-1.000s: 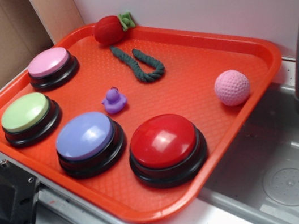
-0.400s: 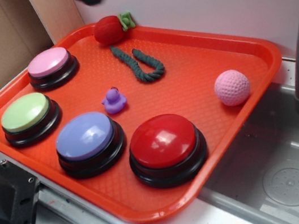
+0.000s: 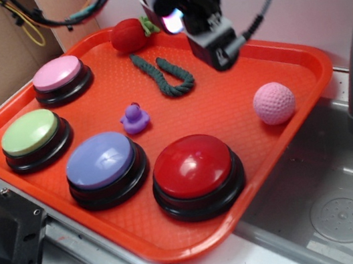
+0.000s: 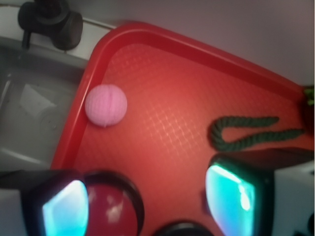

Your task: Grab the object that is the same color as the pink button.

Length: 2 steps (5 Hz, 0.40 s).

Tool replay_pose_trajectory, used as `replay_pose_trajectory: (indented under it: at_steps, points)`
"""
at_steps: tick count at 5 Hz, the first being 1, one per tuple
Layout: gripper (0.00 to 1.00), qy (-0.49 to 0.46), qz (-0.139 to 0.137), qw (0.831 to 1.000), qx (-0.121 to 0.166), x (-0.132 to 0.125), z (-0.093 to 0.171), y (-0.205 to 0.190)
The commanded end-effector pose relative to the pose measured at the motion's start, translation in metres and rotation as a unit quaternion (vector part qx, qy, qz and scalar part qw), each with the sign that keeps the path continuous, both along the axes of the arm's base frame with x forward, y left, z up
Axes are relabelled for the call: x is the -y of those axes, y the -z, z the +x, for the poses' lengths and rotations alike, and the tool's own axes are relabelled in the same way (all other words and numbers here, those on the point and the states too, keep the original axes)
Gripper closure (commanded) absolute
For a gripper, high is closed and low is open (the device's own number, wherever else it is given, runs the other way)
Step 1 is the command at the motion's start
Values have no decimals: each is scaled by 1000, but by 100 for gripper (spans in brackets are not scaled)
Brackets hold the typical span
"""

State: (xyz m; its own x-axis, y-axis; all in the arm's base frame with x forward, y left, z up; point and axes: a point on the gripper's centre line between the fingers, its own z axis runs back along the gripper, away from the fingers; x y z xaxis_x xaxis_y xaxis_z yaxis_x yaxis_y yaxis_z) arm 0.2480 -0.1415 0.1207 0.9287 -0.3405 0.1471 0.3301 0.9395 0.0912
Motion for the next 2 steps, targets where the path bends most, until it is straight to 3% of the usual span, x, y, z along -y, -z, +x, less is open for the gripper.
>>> replay_pose_trajectory:
  at_steps: [1,2]
  points:
    - [0,-16,-20,999,24,25,15,13]
    - [0,-27,-24,999,17,26,23,28]
